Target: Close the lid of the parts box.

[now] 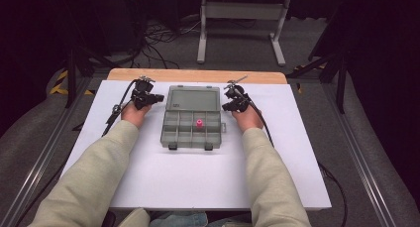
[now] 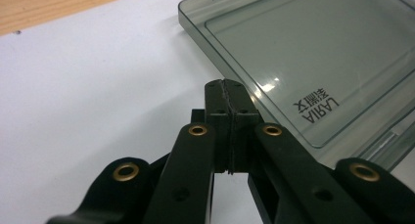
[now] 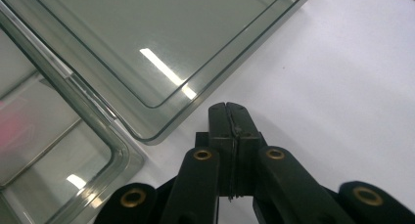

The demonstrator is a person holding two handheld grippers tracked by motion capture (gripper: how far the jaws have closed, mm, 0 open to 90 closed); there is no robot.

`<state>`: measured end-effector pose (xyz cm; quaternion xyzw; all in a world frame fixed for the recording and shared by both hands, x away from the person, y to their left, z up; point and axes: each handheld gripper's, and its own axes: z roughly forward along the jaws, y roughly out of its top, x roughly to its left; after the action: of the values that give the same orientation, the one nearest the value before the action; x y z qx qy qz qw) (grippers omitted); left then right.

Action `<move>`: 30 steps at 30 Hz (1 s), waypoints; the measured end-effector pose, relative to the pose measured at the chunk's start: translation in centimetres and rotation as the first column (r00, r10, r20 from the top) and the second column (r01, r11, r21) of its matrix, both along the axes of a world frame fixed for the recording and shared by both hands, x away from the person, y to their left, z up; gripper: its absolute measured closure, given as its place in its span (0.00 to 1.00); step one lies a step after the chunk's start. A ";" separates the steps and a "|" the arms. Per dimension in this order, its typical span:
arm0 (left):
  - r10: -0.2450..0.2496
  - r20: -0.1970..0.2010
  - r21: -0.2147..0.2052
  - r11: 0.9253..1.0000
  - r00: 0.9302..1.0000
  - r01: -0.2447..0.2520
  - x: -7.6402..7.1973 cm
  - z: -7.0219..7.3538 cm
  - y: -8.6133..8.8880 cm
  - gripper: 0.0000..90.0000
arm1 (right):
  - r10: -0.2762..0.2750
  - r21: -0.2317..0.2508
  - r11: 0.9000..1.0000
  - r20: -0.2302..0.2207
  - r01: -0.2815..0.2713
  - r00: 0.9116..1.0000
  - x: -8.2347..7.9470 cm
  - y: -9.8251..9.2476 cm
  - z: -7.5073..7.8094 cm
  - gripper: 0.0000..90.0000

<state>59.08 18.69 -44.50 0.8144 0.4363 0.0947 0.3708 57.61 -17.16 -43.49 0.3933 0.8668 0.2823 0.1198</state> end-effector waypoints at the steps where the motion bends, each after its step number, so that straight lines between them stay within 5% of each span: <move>1: -0.001 -0.008 -0.001 1.000 1.000 0.001 0.0 -0.1 -0.1 1.00 | 0.000 -0.003 1.000 -0.003 0.000 1.000 0.0 0.0 -0.1 1.00; 17: -0.045 -0.054 0.017 0.999 0.998 0.046 0.0 -1.2 -0.8 1.00 | 0.014 -0.006 1.000 -0.004 -0.014 1.000 -0.1 0.2 -0.5 1.00; 21: -0.052 -0.090 -0.017 0.999 0.995 0.051 0.0 -1.2 -0.6 1.00 | 0.022 -0.019 1.000 0.001 -0.022 1.000 -0.2 0.4 -0.5 1.00; 30: -0.065 -0.087 0.001 0.998 0.994 0.065 -0.1 -1.1 -0.7 1.00 | 0.032 -0.048 0.998 0.013 -0.031 0.999 -0.2 0.8 -0.5 1.00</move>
<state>58.98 18.02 -45.63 0.8321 0.4253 0.0476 0.3528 57.41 -16.41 -43.97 0.3747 0.8786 0.2659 0.1306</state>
